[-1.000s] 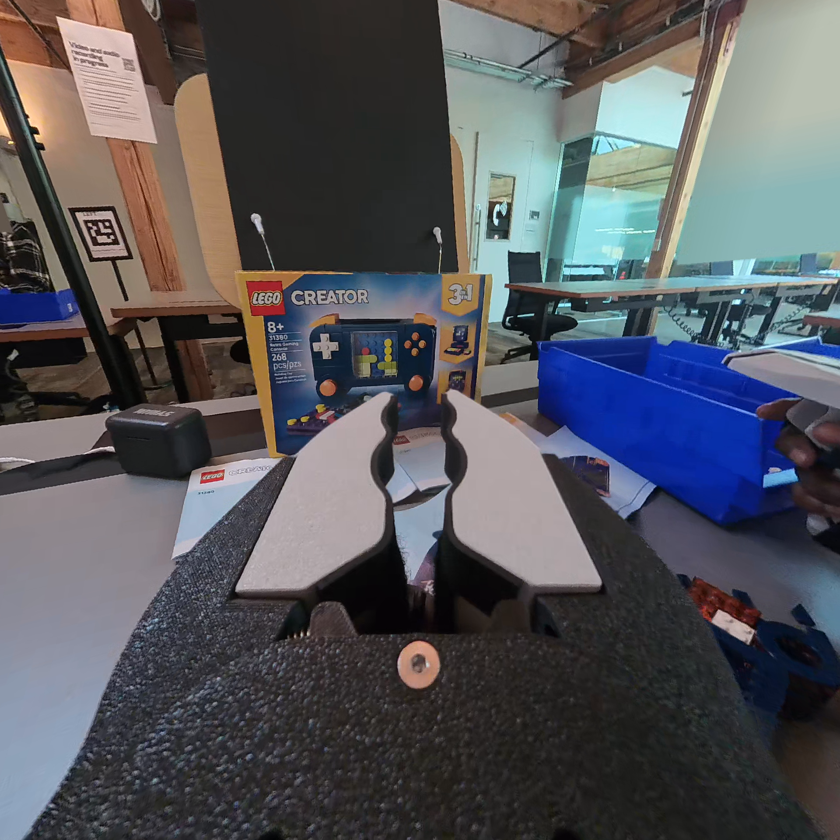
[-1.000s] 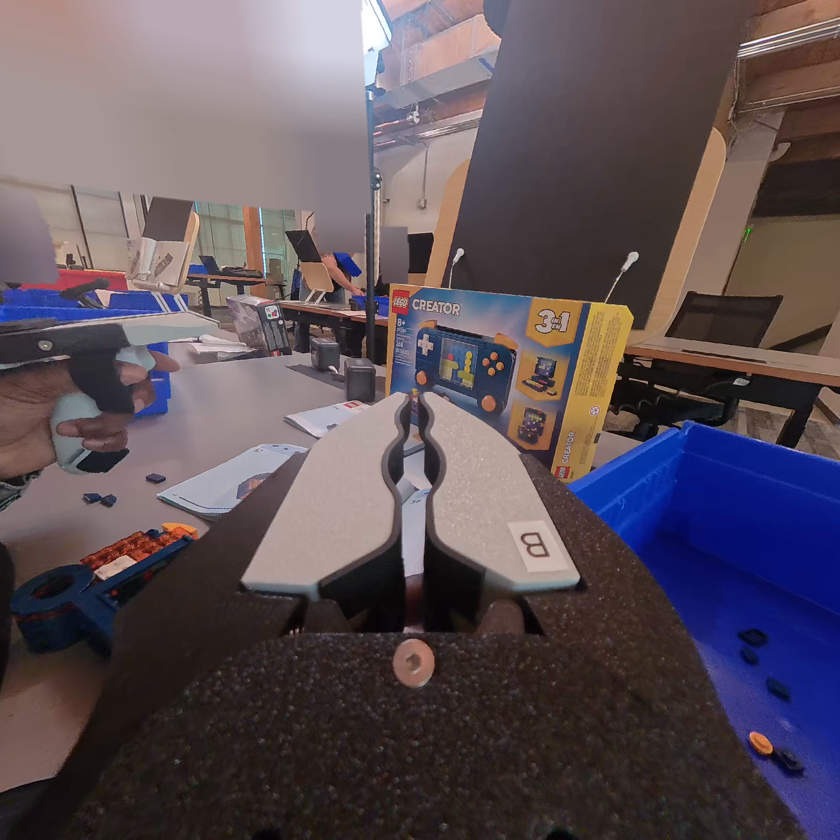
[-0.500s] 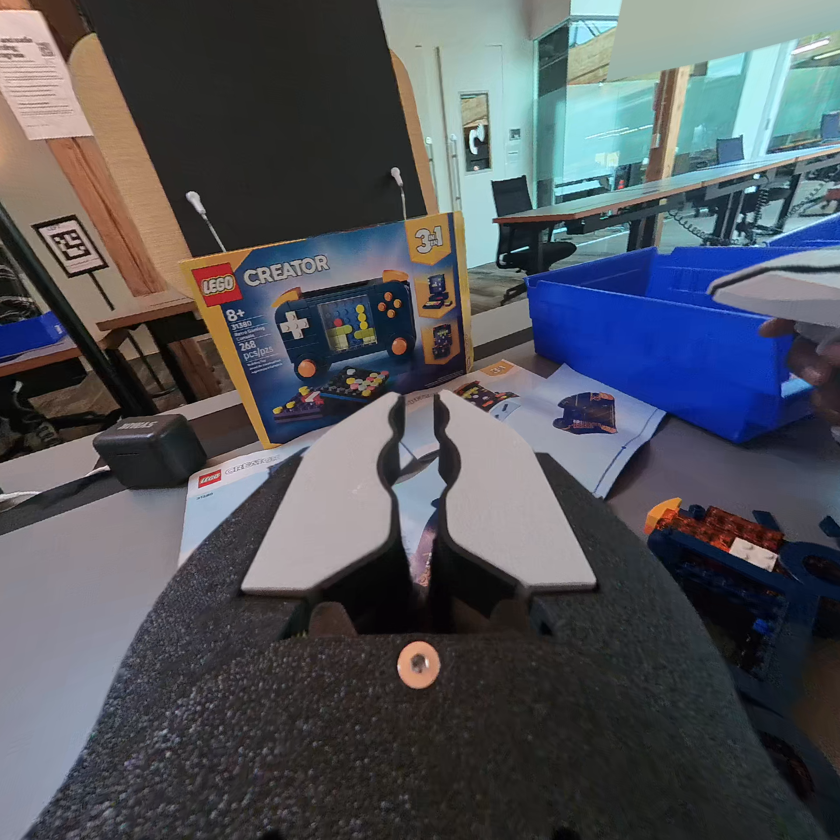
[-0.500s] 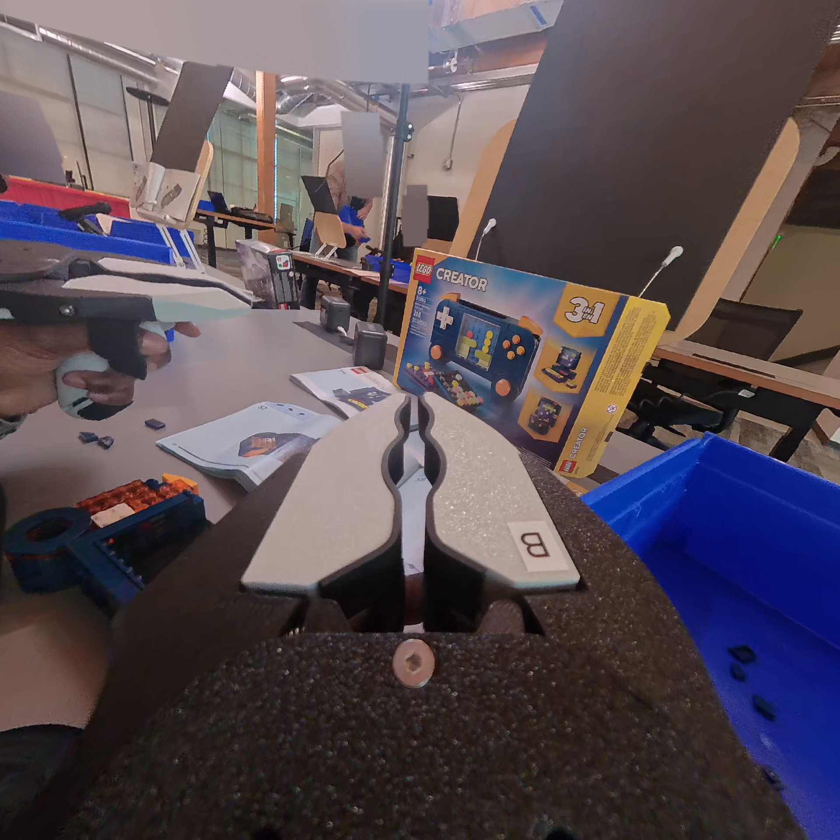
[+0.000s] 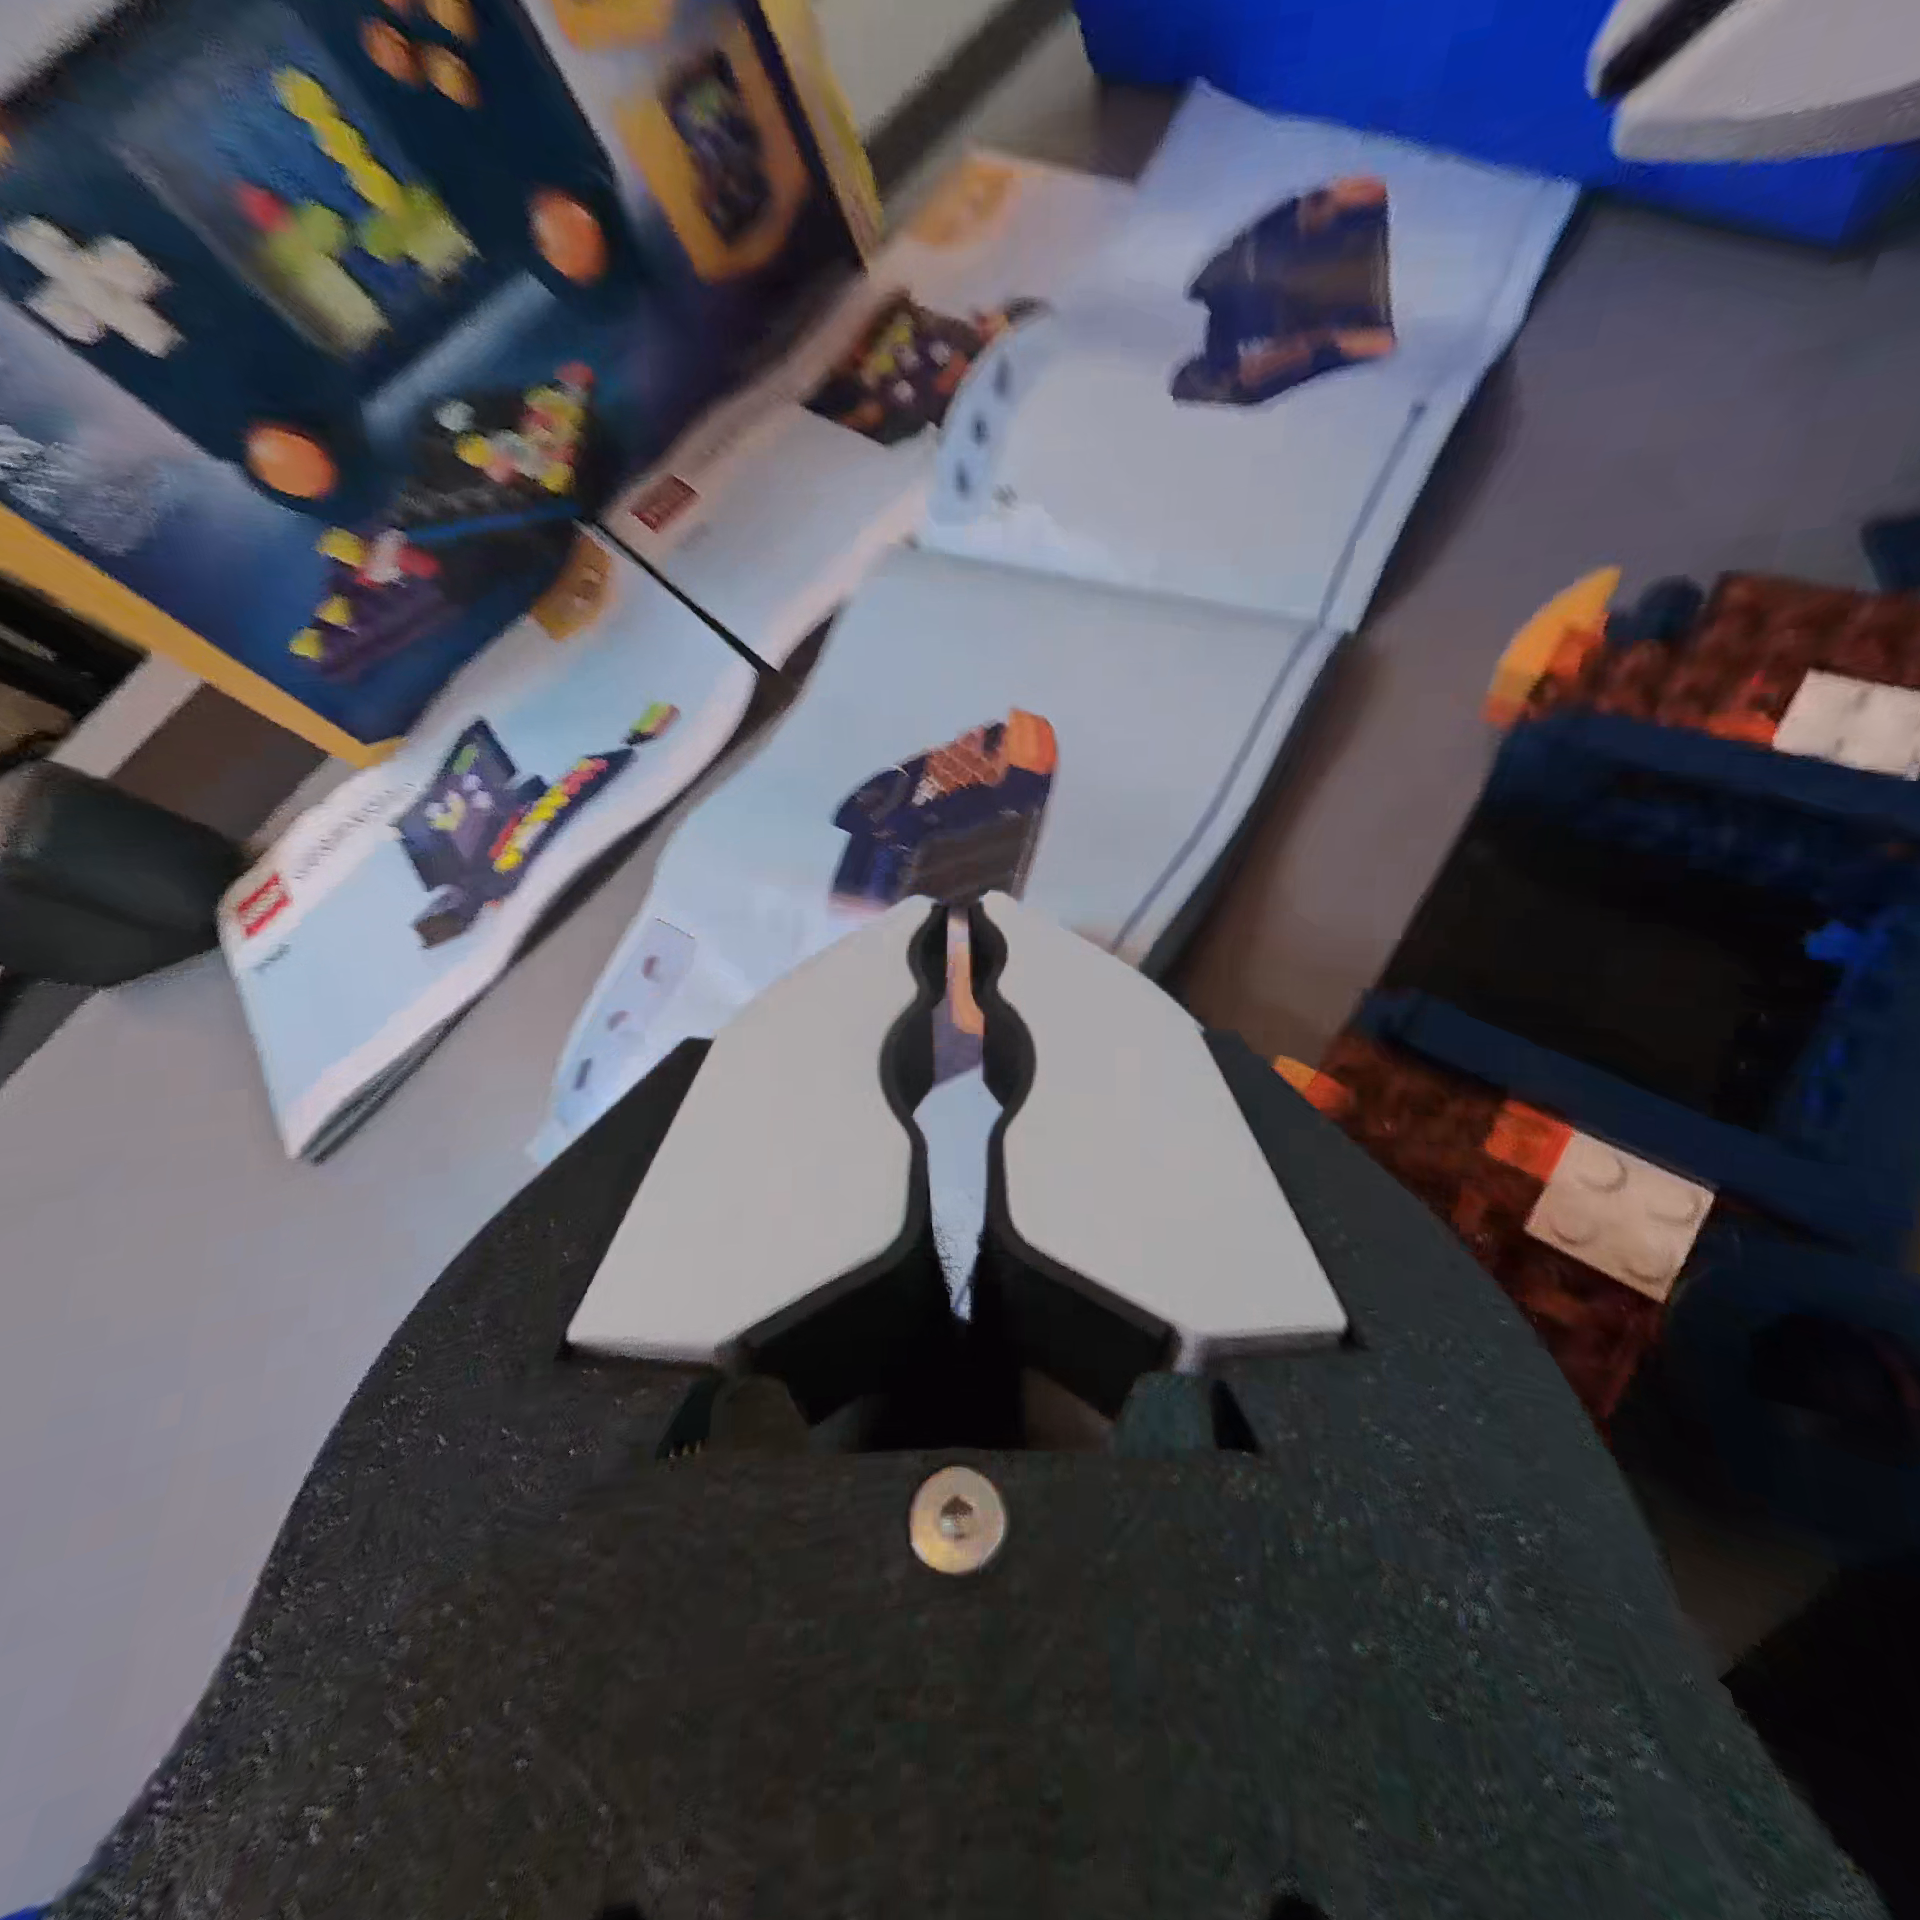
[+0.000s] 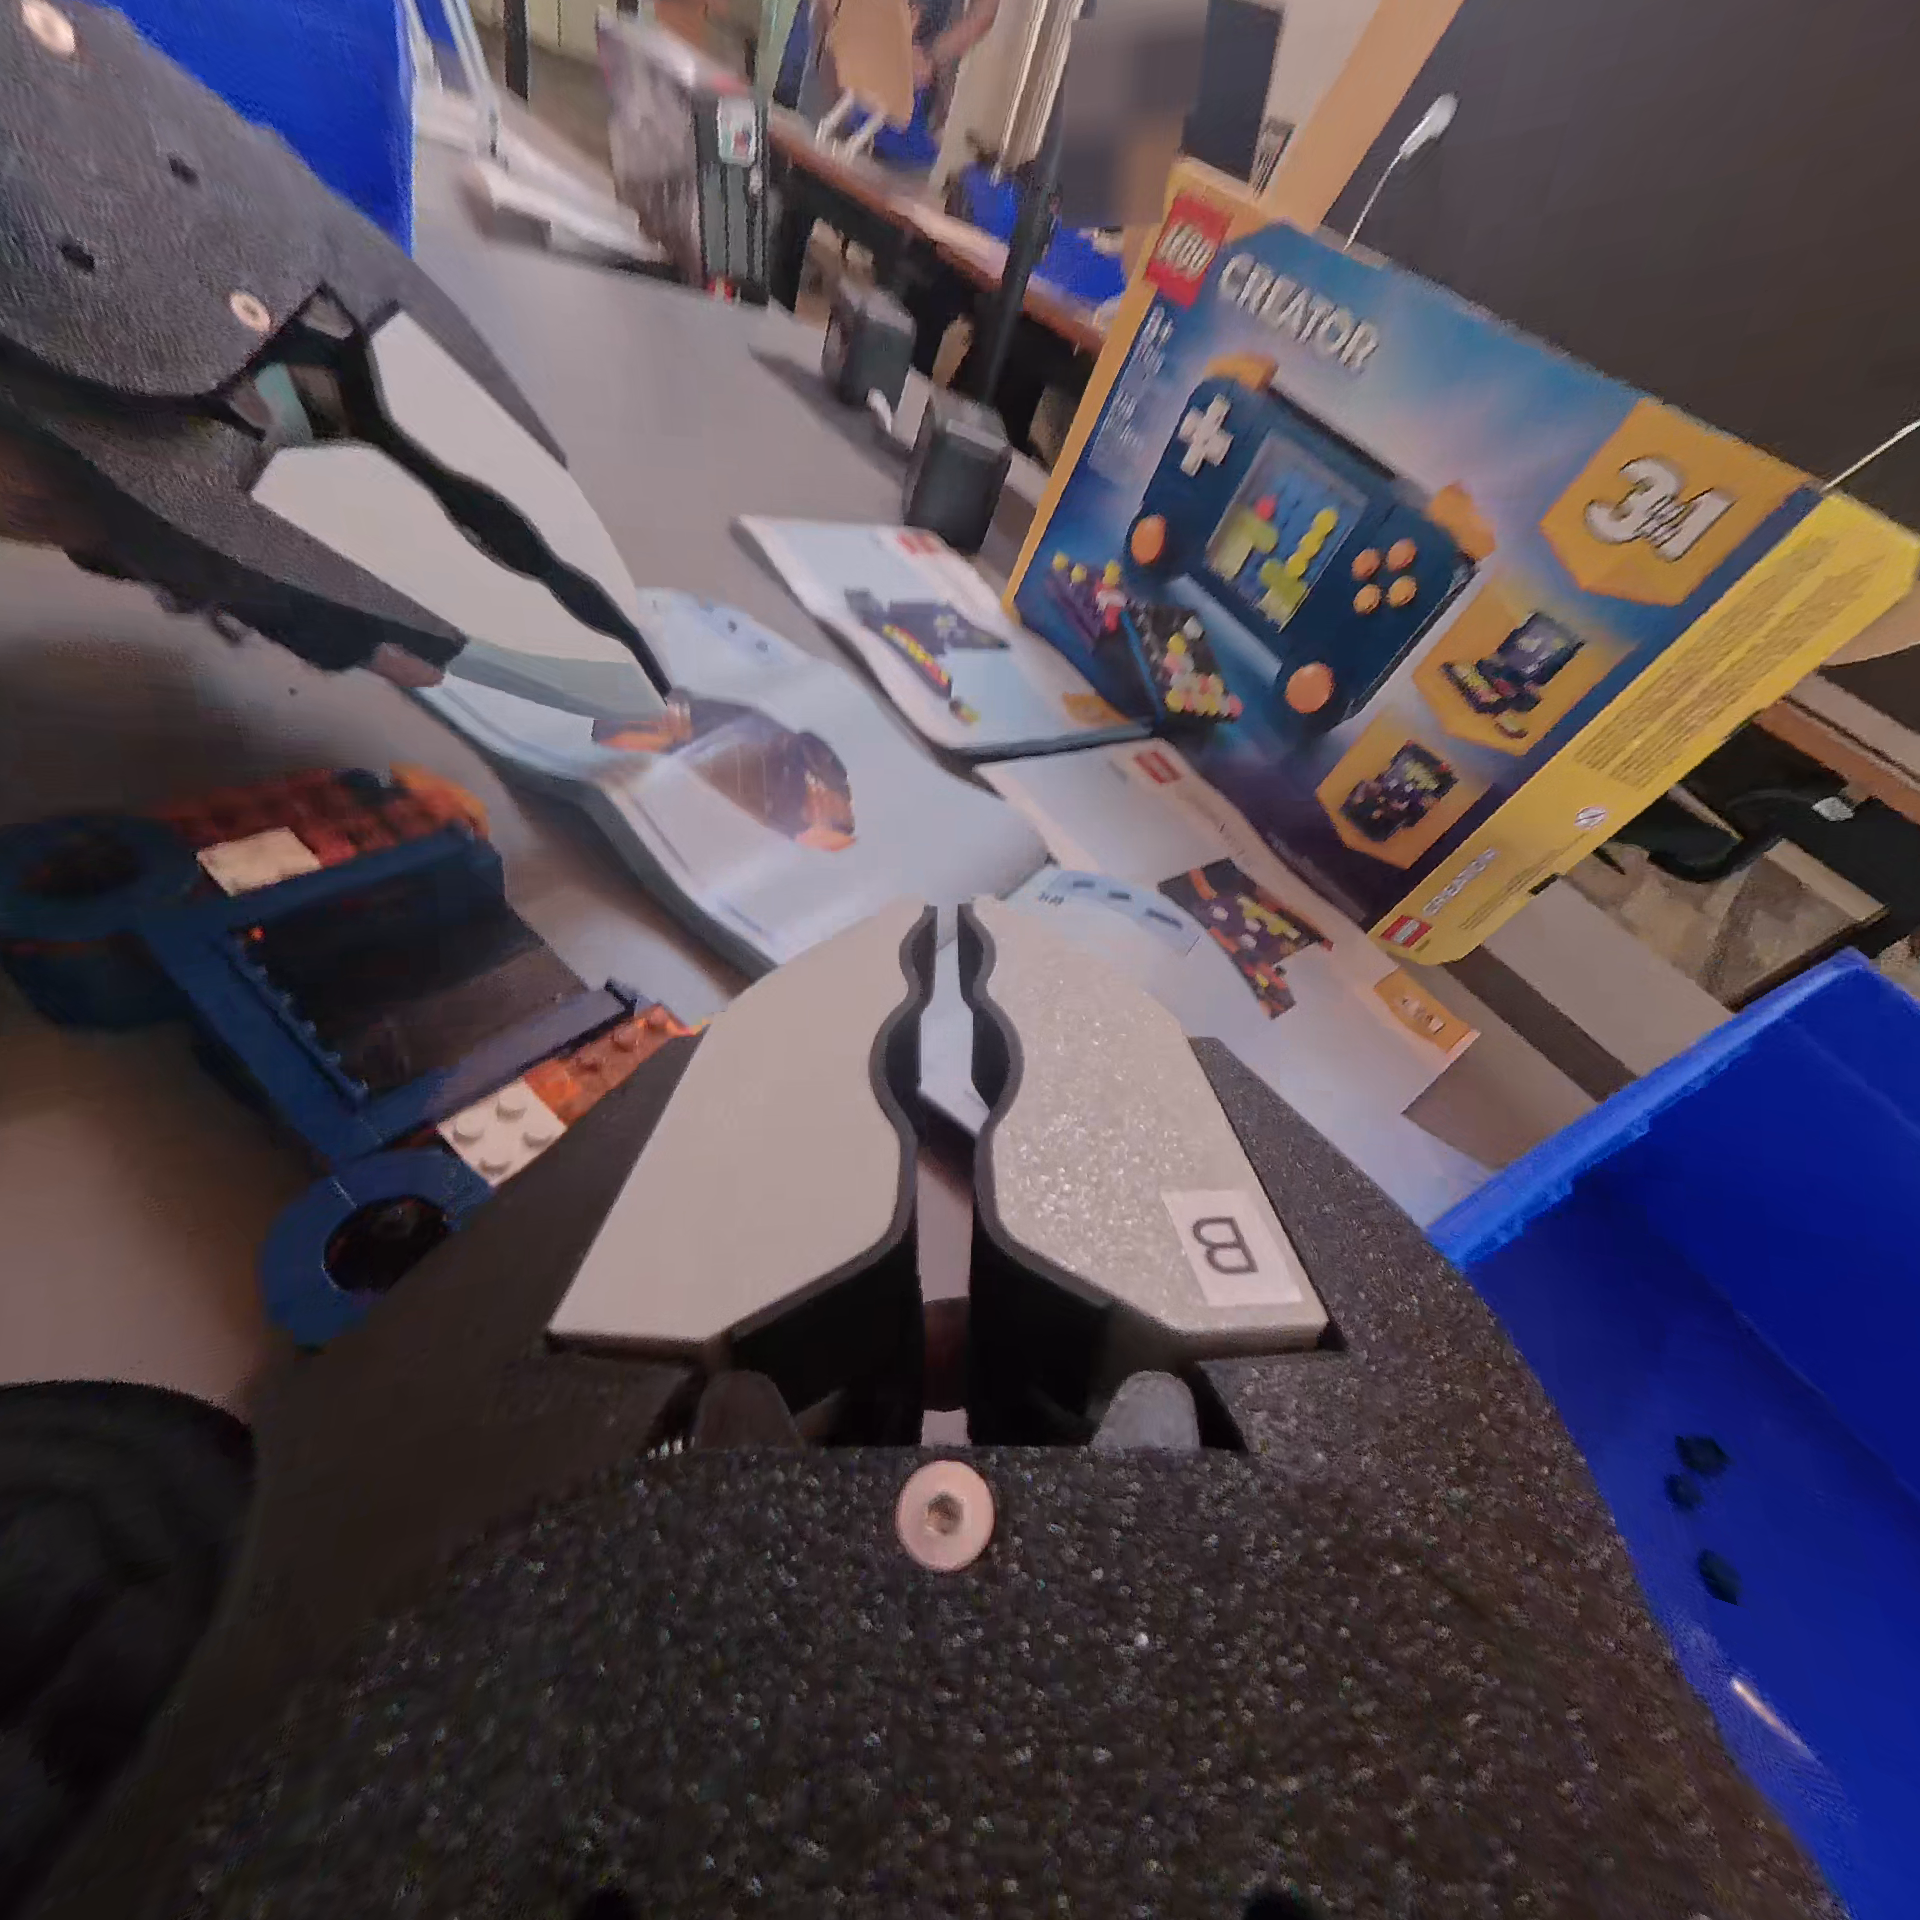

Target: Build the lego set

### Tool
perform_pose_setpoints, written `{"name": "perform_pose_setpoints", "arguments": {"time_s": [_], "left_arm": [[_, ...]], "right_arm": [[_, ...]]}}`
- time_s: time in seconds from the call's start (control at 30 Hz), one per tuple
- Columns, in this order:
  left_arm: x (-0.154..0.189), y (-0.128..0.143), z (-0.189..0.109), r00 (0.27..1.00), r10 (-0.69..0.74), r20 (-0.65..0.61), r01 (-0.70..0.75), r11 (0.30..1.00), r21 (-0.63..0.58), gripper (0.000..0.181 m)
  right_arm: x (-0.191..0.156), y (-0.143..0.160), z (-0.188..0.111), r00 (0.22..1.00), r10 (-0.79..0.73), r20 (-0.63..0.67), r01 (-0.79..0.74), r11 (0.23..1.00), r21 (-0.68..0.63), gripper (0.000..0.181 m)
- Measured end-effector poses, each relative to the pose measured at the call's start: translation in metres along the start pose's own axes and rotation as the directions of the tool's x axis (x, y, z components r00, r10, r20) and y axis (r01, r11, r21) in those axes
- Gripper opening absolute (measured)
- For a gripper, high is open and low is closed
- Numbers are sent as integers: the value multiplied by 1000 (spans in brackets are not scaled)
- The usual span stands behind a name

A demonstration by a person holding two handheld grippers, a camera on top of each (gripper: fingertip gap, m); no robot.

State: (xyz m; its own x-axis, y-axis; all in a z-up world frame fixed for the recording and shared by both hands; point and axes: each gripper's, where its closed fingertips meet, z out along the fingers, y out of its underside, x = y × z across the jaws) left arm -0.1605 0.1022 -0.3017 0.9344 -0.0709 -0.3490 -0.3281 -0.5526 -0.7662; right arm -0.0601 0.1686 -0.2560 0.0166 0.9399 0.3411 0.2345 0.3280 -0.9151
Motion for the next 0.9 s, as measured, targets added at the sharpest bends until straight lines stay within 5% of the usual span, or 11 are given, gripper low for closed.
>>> {"name": "perform_pose_setpoints", "arguments": {"time_s": [0.23,0.77,0.9], "left_arm": [[13,30,8,994,87,-65,-98,977,-189,2],[14,30,5,992,107,-71,-120,970,-214,0],[5,17,-2,997,35,-67,-44,990,-131,16]], "right_arm": [[7,20,4,998,9,-58,-16,992,-126,9],[-2,25,8,991,131,21,-128,985,-119,9],[-4,20,8,985,168,45,-163,982,-91,14]]}}
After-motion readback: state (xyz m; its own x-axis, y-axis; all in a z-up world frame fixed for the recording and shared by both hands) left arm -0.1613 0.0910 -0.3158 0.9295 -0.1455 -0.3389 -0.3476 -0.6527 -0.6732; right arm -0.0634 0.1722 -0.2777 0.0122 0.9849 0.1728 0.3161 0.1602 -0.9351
